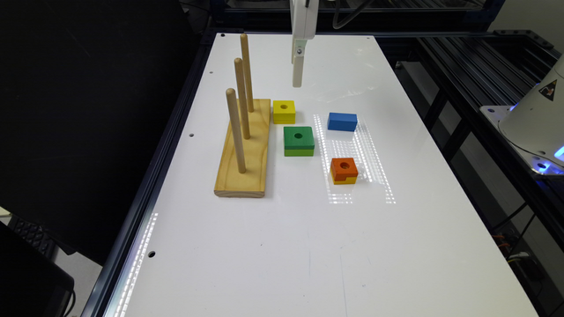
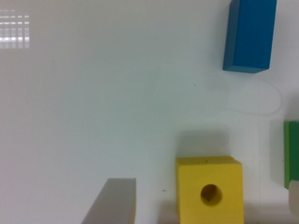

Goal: Pick up yellow block.

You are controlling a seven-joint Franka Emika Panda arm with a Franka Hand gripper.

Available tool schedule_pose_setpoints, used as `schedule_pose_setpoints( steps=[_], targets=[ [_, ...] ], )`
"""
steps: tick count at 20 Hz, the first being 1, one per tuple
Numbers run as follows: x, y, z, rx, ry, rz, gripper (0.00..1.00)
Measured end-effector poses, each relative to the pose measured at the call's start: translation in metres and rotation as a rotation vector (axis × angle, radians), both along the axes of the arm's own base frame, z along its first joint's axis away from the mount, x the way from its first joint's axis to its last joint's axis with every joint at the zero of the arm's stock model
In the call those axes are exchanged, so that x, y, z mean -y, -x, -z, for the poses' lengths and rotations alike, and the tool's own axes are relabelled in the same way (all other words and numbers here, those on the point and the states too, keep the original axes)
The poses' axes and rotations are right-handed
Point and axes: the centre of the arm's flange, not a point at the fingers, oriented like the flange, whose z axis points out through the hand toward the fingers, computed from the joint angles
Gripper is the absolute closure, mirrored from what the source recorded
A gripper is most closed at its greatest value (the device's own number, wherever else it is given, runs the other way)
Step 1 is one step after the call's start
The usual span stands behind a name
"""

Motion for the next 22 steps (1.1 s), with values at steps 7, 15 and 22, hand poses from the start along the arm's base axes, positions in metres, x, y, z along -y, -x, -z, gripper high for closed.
schedule_pose_setpoints(
  steps=[7,15,22],
  targets=[
    [0.0,-0.001,0.016,-0.007,-0.003,0.0,0.0],
    [-0.007,-0.009,0.013,0.007,-0.004,-0.01,0.0],
    [-0.008,-0.014,0.016,0.006,-0.007,-0.013,0.0]
  ],
)
